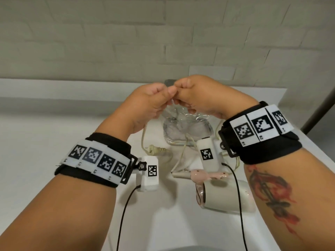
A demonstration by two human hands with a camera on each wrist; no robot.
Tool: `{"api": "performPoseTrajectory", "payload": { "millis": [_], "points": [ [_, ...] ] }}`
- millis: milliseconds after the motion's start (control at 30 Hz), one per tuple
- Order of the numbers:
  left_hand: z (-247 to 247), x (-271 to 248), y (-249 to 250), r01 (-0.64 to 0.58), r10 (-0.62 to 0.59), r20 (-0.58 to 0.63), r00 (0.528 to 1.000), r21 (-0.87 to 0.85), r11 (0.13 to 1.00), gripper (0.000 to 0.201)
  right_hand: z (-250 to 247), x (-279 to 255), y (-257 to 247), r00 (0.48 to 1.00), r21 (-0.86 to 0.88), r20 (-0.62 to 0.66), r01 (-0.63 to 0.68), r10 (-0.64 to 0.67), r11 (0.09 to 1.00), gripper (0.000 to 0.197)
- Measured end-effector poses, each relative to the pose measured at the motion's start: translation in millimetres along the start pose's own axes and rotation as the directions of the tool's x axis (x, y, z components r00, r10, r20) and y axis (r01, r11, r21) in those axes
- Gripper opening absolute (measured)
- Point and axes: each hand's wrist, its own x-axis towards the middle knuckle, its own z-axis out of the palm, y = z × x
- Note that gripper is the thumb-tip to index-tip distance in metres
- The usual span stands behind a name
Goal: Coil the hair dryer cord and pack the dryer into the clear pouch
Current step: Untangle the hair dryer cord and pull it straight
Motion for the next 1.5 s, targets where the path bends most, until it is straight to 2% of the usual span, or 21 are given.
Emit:
{"api": "performPoseTrajectory", "payload": {
  "millis": [100,167,233,400,467,533,567,600,666,766,833,900,1000,1133,1266,1400,1466,1500],
  "points": [
    [-13,2,-6,-0.029,0.028,-0.076,0.997,-0.013,0.999,0.027,-6,-4,8,0.999,0.050,0.027,0.021,-0.022,0.999,0.031],
    [-24,4,-12,-0.042,0.035,-0.224,0.974,-0.025,0.999,0.028,-9,-7,15,1.000,0.029,0.023,0.016,-0.017,0.999,0.031],
    [-38,5,-20,-0.035,0.020,-0.372,0.928,-0.034,0.999,0.031,-14,-10,23,1.000,0.043,-0.028,0.003,-0.002,0.999,0.033],
    [-57,3,-51,0.109,-0.049,-0.474,0.879,0.101,0.989,0.035,-19,-13,37,0.992,0.110,-0.119,-0.017,0.030,0.994,0.036],
    [-59,2,-61,0.220,-0.113,-0.459,0.881,0.186,0.958,0.036,-19,-14,40,0.993,0.097,-0.115,-0.030,0.041,0.995,0.037],
    [-55,-1,-66,0.306,-0.170,-0.375,0.911,0.341,0.889,0.034,-19,-17,39,0.994,0.095,-0.091,-0.052,0.060,0.994,0.035],
    [-51,-2,-67,0.309,-0.174,-0.327,0.929,0.427,0.850,0.032,-18,-17,37,0.995,0.094,-0.077,-0.059,0.066,0.994,0.034],
    [-44,-4,-63,0.263,-0.136,-0.280,0.950,0.491,0.830,0.030,-17,-17,34,0.996,0.084,-0.061,-0.061,0.066,0.995,0.033],
    [-26,-5,-49,0.093,-0.002,-0.176,0.984,0.512,0.854,0.025,-11,-14,29,0.999,0.031,-0.024,-0.045,0.045,0.999,0.033],
    [0,-2,-27,-0.177,0.215,-0.008,0.976,0.538,0.824,0.029,1,-7,21,1.000,-0.027,0.006,-0.019,0.019,0.999,0.037],
    [9,0,-24,-0.205,0.231,-0.019,0.973,0.399,0.894,0.034,5,-3,18,1.000,0.037,0.005,-0.021,0.021,0.999,0.035],
    [9,2,-27,-0.143,0.164,-0.085,0.983,0.210,0.967,0.035,6,0,17,1.000,0.091,-0.010,-0.024,0.025,0.996,0.032],
    [9,6,-35,-0.080,0.080,-0.165,0.983,0.008,0.997,0.031,12,3,18,0.999,0.167,-0.009,-0.029,0.031,0.986,0.033],
    [-3,15,-34,-0.080,0.055,-0.361,0.931,-0.054,0.995,0.033,12,8,21,0.996,0.364,-0.001,-0.086,0.093,0.927,0.031],
    [-28,21,-45,-0.033,-0.022,-0.507,0.862,-0.099,0.995,0.031,-2,2,28,0.994,0.394,0.022,-0.106,0.106,0.913,0.030],
    [-52,19,-63,0.099,-0.193,-0.648,0.737,-0.179,0.979,0.031,-11,-9,32,0.993,0.315,0.012,-0.113,0.116,0.942,0.032],
    [-59,14,-73,0.240,-0.280,-0.642,0.714,-0.151,0.959,0.032,-15,-11,34,0.994,0.303,-0.001,-0.107,0.113,0.947,0.033],
    [-59,11,-76,0.329,-0.291,-0.624,0.725,-0.057,0.942,0.034,-15,-11,34,0.993,0.304,-0.007,-0.107,0.114,0.947,0.033]
  ]
}}
